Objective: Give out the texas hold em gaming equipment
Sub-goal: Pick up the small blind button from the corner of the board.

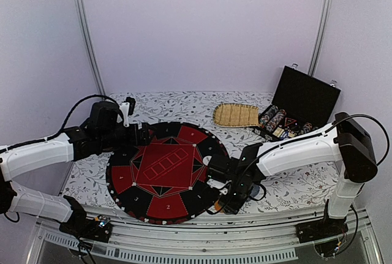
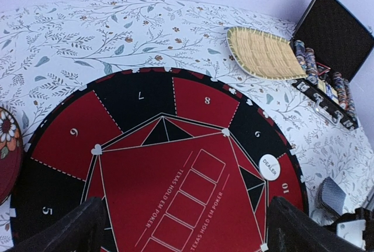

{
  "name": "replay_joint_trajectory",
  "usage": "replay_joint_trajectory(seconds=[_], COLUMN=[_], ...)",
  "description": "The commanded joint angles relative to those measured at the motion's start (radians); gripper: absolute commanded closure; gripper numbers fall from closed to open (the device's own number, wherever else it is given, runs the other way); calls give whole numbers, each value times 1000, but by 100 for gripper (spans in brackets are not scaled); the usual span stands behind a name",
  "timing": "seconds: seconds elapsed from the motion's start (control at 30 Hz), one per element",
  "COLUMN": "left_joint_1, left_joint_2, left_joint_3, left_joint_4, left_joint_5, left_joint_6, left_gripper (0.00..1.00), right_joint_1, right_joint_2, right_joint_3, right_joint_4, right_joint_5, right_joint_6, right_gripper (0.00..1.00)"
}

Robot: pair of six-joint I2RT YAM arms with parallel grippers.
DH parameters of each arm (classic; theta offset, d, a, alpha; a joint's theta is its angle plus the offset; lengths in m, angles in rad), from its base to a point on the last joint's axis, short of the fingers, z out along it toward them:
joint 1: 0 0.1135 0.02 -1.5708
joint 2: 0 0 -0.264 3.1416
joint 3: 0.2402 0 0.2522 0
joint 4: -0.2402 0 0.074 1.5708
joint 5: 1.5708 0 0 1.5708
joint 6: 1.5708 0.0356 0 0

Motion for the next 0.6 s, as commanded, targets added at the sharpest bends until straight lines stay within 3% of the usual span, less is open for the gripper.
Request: replay_joint_trajectory(seconds=[0.0,0.27,0.57], left_joint_1=[-4,-4,-3], left_joint_2=[-13,-25,-33], left_joint_3=[11,6,0], left_joint_4=[-13,-12,-13], left_joint_5=[-3,-14,-14], left_joint_6=[16,23,31], left_gripper=[2,2,2], right_joint_1=[4,3,3], right_joint_2=[40,1,-49], right_joint_3=[8,36,168], right_joint_4=[-16,-68,-112], right_joint_5=[15,39,29], right_joint_6=[2,11,4], right_gripper=[56,70,73])
